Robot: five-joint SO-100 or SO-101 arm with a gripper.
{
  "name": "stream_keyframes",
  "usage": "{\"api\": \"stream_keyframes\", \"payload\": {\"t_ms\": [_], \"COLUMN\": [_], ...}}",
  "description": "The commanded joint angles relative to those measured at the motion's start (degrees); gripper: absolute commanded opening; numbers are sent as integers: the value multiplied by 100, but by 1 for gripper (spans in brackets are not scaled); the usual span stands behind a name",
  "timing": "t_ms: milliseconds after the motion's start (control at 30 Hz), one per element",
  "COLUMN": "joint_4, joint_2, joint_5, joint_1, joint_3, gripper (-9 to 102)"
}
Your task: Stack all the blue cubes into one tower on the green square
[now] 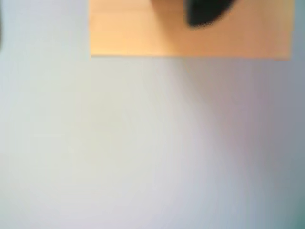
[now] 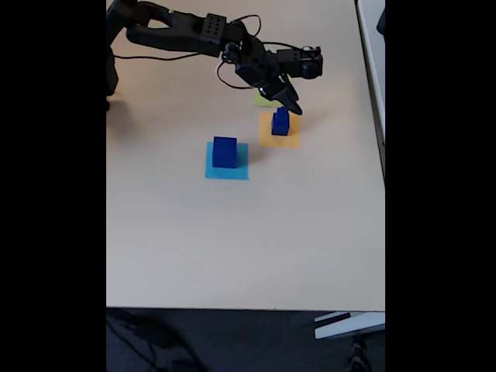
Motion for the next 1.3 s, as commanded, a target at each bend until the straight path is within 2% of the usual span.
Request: {"api": "stream_keyframes", "payload": {"t_ms": [0,133,300,467,600,700,833,1033,1267], "joint_4": [0,413,1424,1934,1960,1960,1916,1767,1424], "joint_2": [598,949,1257,1318,1494,1644,1731,1828,1986], "joint_5": [-220,-229,-308,-835,-756,-580,-343,-185,-466], "joint_1": [-9,70,316,615,747,800,844,967,1195], "joint_3": [-431,-149,114,123,527,958,1468,2232,2848], "gripper": [24,24,28,29,29,41,46,46,45]}}
